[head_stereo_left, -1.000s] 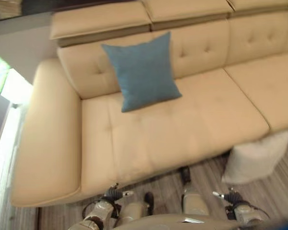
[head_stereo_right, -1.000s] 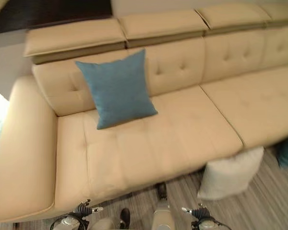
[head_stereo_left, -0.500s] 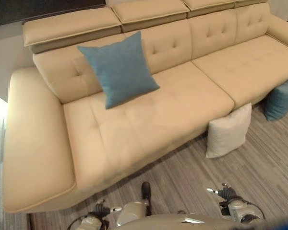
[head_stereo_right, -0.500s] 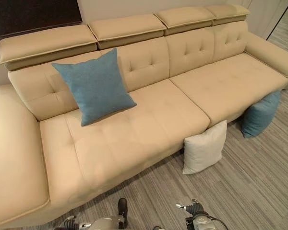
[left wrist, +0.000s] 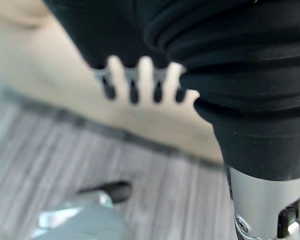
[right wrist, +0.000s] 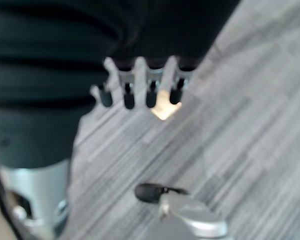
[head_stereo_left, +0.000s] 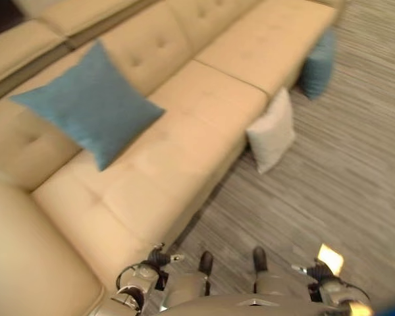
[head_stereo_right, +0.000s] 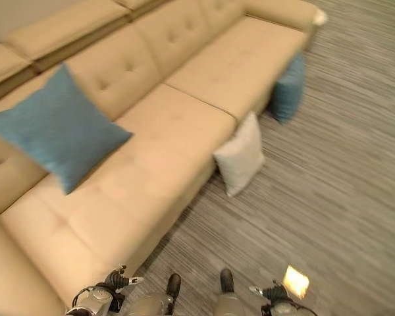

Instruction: Pick up all the scattered cushions and arrange them neatly on the sofa.

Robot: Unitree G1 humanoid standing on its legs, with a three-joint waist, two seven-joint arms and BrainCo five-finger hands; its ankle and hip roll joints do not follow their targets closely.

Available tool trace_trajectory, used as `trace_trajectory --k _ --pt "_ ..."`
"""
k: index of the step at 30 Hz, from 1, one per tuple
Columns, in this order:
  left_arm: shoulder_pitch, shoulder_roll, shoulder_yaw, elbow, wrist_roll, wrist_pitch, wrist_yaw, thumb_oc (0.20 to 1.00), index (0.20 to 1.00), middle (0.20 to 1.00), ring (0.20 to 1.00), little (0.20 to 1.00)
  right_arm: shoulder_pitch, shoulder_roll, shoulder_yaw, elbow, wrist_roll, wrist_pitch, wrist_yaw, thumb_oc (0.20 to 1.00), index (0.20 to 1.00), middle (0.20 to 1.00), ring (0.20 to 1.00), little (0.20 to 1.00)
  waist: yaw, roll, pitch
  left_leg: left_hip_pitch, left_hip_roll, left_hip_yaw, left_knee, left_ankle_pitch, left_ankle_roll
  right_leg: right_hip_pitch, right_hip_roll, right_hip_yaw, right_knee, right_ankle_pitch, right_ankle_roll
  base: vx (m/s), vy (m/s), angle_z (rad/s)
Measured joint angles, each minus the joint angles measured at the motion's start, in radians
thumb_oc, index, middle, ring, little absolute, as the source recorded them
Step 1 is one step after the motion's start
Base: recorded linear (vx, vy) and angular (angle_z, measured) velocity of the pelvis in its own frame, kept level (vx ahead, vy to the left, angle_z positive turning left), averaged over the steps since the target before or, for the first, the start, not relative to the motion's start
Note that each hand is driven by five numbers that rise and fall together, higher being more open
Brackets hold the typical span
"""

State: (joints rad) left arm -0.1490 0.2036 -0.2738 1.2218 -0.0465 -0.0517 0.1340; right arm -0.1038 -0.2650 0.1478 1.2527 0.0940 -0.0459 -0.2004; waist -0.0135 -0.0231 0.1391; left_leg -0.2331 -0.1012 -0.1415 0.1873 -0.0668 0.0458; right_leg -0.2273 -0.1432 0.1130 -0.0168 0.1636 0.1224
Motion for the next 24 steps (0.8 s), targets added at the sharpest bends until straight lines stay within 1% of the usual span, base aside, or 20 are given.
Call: trace_trajectory --k 1,2,3,4,5,6,7,8,9,10,11,12,17,18,19,20,21,22,23,24 --pt "-0.008 0.004 0.000 -0.003 0.000 -0.003 0.000 1.000 1.000 1.000 1.000 1.000 0.004 0.006 -0.001 0.002 0.000 0.004 0.000 1.000 1.000 1.000 1.000 1.000 -0.002 -0.011 0.005 0.008 -0.002 0.029 -0.012 0.006 0.004 -0.003 0.000 -0.014 0.005 -0.020 0.021 -0.14 0.092 -0.89" --pt "-0.020 0.007 0.004 -0.012 0.000 -0.005 0.001 1.000 1.000 1.000 1.000 1.000 0.021 0.013 -0.001 0.006 0.001 0.012 -0.002 1.000 1.000 1.000 1.000 1.000 -0.005 -0.014 0.005 0.005 0.006 0.062 -0.006 0.018 0.022 -0.012 0.005 -0.073 0.046 -0.071 0.007 -0.08 0.050 -1.00" --pt "-0.014 0.017 0.009 -0.023 0.000 -0.011 0.002 1.000 1.000 1.000 1.000 1.000 0.016 0.025 -0.001 0.013 0.001 0.019 -0.001 1.000 1.000 1.000 1.000 1.000 0.024 -0.015 0.011 0.006 0.036 0.129 -0.016 0.025 0.025 -0.058 0.004 -0.179 0.136 -0.124 -0.024 -0.10 0.064 -1.39" --pt "-0.009 0.027 0.010 -0.019 0.000 -0.008 0.003 1.000 1.000 1.000 1.000 1.000 0.015 0.030 -0.001 0.013 0.000 0.018 0.000 1.000 1.000 1.000 1.000 1.000 0.052 -0.001 0.021 0.008 0.059 0.166 -0.029 0.023 0.027 -0.077 -0.009 -0.315 0.198 -0.152 -0.033 -0.07 0.044 -1.42" --pt "-0.006 0.028 0.021 -0.012 0.001 0.001 0.002 1.000 1.000 1.000 1.000 1.000 0.019 0.026 0.000 0.011 0.000 0.016 -0.001 1.000 1.000 1.000 1.000 1.000 0.041 0.008 0.024 0.009 0.071 0.194 -0.035 0.034 0.041 -0.064 -0.021 -0.390 0.217 -0.171 -0.027 -0.06 0.037 -0.92" --pt "0.006 0.030 0.061 -0.013 0.000 0.000 0.000 1.000 1.000 1.000 1.000 1.000 0.020 0.027 0.002 0.012 0.000 0.017 -0.002 1.000 1.000 1.000 1.000 1.000 0.033 0.019 0.031 0.007 0.081 0.204 -0.036 0.043 0.041 -0.052 -0.043 -0.468 0.272 -0.208 -0.031 0.01 -0.057 -0.57" --pt "0.022 0.035 0.088 -0.011 0.000 0.000 0.001 1.000 1.000 1.000 1.000 1.000 0.021 0.028 0.003 0.012 -0.001 0.017 0.000 1.000 1.000 1.000 1.000 1.000 0.058 0.022 0.034 0.028 0.096 0.244 -0.066 0.052 0.040 -0.039 -0.070 -0.560 0.342 -0.245 -0.044 0.03 -0.083 -1.01" --pt "0.031 0.040 0.087 -0.012 0.000 0.001 0.003 1.000 1.000 1.000 1.000 1.000 0.024 0.029 0.003 0.013 -0.001 0.019 0.002 1.000 1.000 1.000 1.000 1.000 0.087 0.020 0.035 0.055 0.107 0.280 -0.095 0.052 0.038 -0.032 -0.069 -0.569 0.367 -0.263 -0.037 0.05 -0.177 -1.35" --pt "0.075 0.059 0.087 0.003 0.000 0.007 0.004 1.000 1.000 1.000 1.000 1.000 0.024 0.023 0.003 0.008 -0.001 0.015 0.001 1.000 1.000 1.000 1.000 1.000 0.076 0.015 0.033 0.066 0.109 0.297 -0.105 0.044 0.003 0.040 -0.036 -0.499 0.307 -0.284 -0.024 0.06 -0.162 -1.13" --pt "0.073 0.066 0.086 0.019 0.000 0.008 0.004 1.000 1.000 1.000 1.000 1.000 0.022 0.013 0.001 0.010 -0.001 0.016 0.001 1.000 1.000 1.000 1.000 1.000 0.069 0.011 0.036 0.062 0.106 0.293 -0.108 0.048 -0.012 0.056 -0.015 -0.466 0.252 -0.298 -0.051 0.09 -0.182 -0.61" --pt "0.073 0.060 0.084 0.018 0.000 0.007 0.004 1.000 1.000 1.000 1.000 1.000 0.021 0.001 0.001 0.020 -0.001 0.018 -0.001 1.000 1.000 1.000 1.000 1.000 0.068 0.023 0.033 0.049 0.116 0.279 -0.109 0.058 -0.029 0.059 0.006 -0.456 0.230 -0.292 -0.054 0.12 -0.158 -0.12" --pt "0.065 0.049 0.072 0.017 0.001 0.007 0.003 1.000 1.000 1.000 1.000 1.000 0.029 -0.008 0.000 0.020 -0.001 0.018 0.000 1.000 1.000 1.000 1.000 1.000 0.054 0.024 0.033 0.043 0.135 0.265 -0.111 0.078 -0.066 0.055 0.030 -0.454 0.228 -0.300 -0.072 0.11 -0.154 0.01" --pt "0.047 0.028 -0.001 -0.014 0.002 0.004 -0.005 1.000 1.000 1.000 1.000 1.000 0.049 -0.021 -0.008 0.020 0.001 0.016 -0.002 1.000 1.000 1.000 1.000 1.000 0.045 0.013 0.028 0.034 0.164 0.231 -0.085 0.102 -0.092 0.042 0.066 -0.457 0.256 -0.324 -0.143 0.07 -0.111 0.01" --pt "0.042 0.026 -0.001 -0.012 0.002 0.005 -0.005 1.000 1.000 1.000 1.000 1.000 0.050 -0.019 -0.011 0.020 0.001 0.015 -0.003 1.000 1.000 1.000 1.000 1.000 0.041 0.013 0.028 0.013 0.168 0.225 -0.046 0.099 -0.095 0.042 0.069 -0.458 0.262 -0.331 -0.153 0.09 -0.141 0.15" --pt "0.011 0.026 -0.001 -0.013 0.002 0.005 -0.005 1.000 1.000 1.000 1.000 1.000 0.047 -0.012 -0.021 0.021 0.002 0.015 -0.003 1.000 1.000 1.000 1.000 1.000 0.038 -0.008 0.037 -0.042 0.163 0.204 0.066 0.128 -0.142 0.042 0.067 -0.446 0.261 -0.344 -0.174 0.16 -0.155 0.14" --pt "0.004 0.026 -0.001 -0.017 0.002 0.005 -0.005 1.000 1.000 1.000 1.000 1.000 0.041 -0.011 -0.021 0.021 0.002 0.015 -0.003 1.000 1.000 1.000 1.000 1.000 0.045 -0.018 0.037 -0.070 0.160 0.191 0.131 0.150 -0.168 0.047 0.065 -0.432 0.256 -0.346 -0.179 0.26 -0.124 -0.09" --pt "0.005 0.022 -0.006 -0.024 0.000 0.004 -0.005 1.000 1.000 1.000 1.000 1.000 0.029 -0.011 -0.018 0.022 0.002 0.002 -0.009 1.000 1.000 1.000 1.000 1.000 0.063 -0.011 0.052 -0.151 0.159 0.137 0.300 0.145 -0.174 0.094 0.094 -0.408 0.220 -0.341 -0.197 0.31 -0.085 -0.25" --pt "0.000 0.024 -0.022 -0.031 0.000 0.002 -0.005 1.000 1.000 1.000 1.000 1.000 0.027 -0.009 -0.016 0.027 0.002 0.000 -0.010 1.000 1.000 1.000 1.000 1.000 0.068 -0.014 0.057 -0.179 0.142 0.115 0.311 0.116 -0.163 0.104 0.099 -0.394 0.208 -0.337 -0.198 0.42 0.006 -0.36" --pt "0.008 0.016 -0.030 -0.031 -0.001 -0.001 -0.004 1.000 1.000 1.000 1.000 1.000 0.047 -0.001 0.007 0.027 0.000 -0.006 -0.021 1.000 1.000 1.000 1.000 1.000 0.074 0.000 0.050 -0.184 0.116 0.117 0.164 0.106 -0.158 0.118 0.112 -0.387 0.177 -0.328 -0.186 0.28 0.033 -0.28" --pt "0.016 0.011 -0.026 -0.028 -0.001 -0.002 -0.004 1.000 1.000 1.000 1.000 1.000 0.040 -0.006 0.019 0.024 0.000 -0.002 -0.025 1.000 1.000 1.000 1.000 1.000 0.077 0.013 0.048 -0.179 0.108 0.122 0.077 0.109 -0.163 0.132 0.132 -0.371 0.149 -0.315 -0.182 0.39 0.052 -0.49"
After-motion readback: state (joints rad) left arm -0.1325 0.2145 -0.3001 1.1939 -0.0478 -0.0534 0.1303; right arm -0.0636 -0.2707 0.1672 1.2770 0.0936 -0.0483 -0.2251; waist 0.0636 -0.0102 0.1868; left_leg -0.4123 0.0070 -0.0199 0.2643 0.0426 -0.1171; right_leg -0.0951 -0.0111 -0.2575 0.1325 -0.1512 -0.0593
